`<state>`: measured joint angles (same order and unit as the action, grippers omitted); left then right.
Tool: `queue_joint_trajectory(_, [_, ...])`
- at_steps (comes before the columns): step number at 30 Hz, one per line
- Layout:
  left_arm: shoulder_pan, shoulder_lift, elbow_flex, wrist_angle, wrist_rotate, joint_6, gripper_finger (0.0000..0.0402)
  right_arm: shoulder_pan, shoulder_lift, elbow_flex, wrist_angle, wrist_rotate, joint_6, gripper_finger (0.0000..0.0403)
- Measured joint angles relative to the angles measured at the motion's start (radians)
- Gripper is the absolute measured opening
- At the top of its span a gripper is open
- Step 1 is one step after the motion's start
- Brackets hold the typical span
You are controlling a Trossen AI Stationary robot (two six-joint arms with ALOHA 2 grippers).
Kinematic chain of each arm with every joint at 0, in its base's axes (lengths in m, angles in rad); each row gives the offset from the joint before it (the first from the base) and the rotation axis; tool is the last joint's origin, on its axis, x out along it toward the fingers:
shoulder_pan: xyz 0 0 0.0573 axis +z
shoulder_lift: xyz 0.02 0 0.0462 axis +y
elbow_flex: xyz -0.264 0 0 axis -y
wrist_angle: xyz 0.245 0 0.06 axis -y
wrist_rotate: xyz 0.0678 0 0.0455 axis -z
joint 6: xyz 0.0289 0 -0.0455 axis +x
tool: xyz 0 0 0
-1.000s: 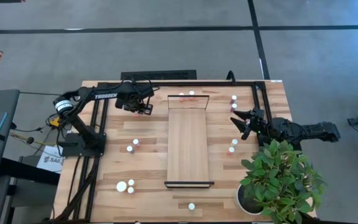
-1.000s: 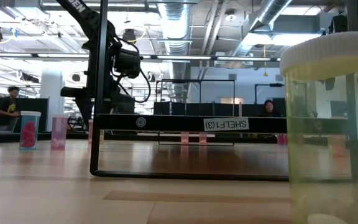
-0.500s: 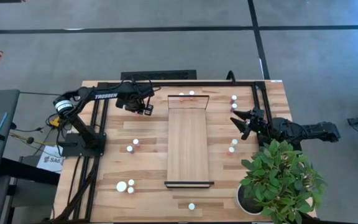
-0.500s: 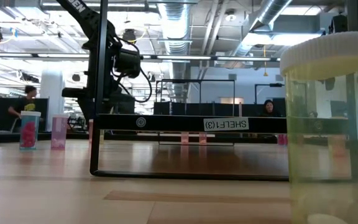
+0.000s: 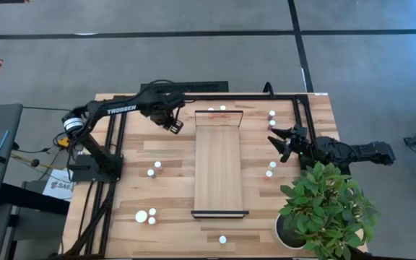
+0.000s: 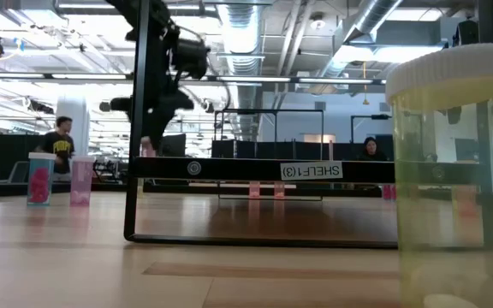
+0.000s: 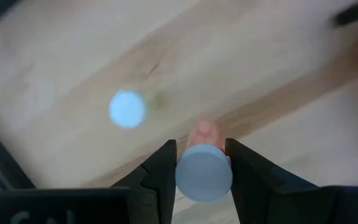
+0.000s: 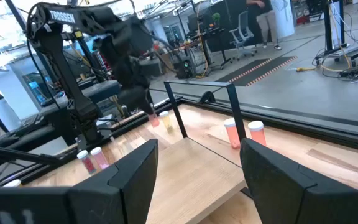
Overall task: Pick and place medicine bottles onto shelf by color
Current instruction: Put the orange pill bottle on the shelf
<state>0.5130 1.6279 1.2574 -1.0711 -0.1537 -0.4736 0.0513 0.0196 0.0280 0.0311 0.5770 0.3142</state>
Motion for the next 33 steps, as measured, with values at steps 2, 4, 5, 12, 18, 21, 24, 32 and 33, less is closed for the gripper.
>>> queue_joint_trajectory(2, [-0.025,0.000,0.036,-0.010,0.000,0.036,0.0105,0.000,0.000,0.000,0.000,0.000,0.000,0.0251])
queue_joint_trajectory(4, [-0.054,0.000,0.067,-0.022,0.000,0.063,0.0105,0.000,0.000,0.000,0.000,0.000,0.000,0.0251])
queue_joint_trajectory(5, [-0.070,0.000,0.080,-0.023,0.000,0.075,0.0105,0.000,0.000,0.000,0.000,0.000,0.000,0.0251])
queue_joint_trajectory(12, [-0.186,0.003,0.139,-0.001,0.002,0.235,0.0105,0.000,0.000,0.000,0.000,0.000,0.000,0.0251])
queue_joint_trajectory(18, [-0.245,0.046,0.175,0.039,0.056,0.279,0.0105,0.000,0.000,0.000,0.000,0.000,0.000,0.0251])
queue_joint_trajectory(21, [-0.271,0.113,0.234,0.012,0.072,0.253,0.0105,0.000,0.000,0.000,0.000,0.000,0.000,0.0251])
queue_joint_trajectory(24, [-0.302,0.198,0.328,-0.027,0.087,0.242,0.0105,0.000,0.000,0.000,0.003,0.000,0.000,0.0251])
queue_joint_trajectory(32, [-0.374,0.445,0.658,-0.100,0.062,0.226,0.0105,0.000,0.000,0.000,0.003,0.000,0.000,0.0251])
queue_joint_trajectory(33, [-0.379,0.474,0.697,-0.114,0.060,0.229,0.0105,0.000,0.000,0.000,0.003,0.000,0.000,0.0251])
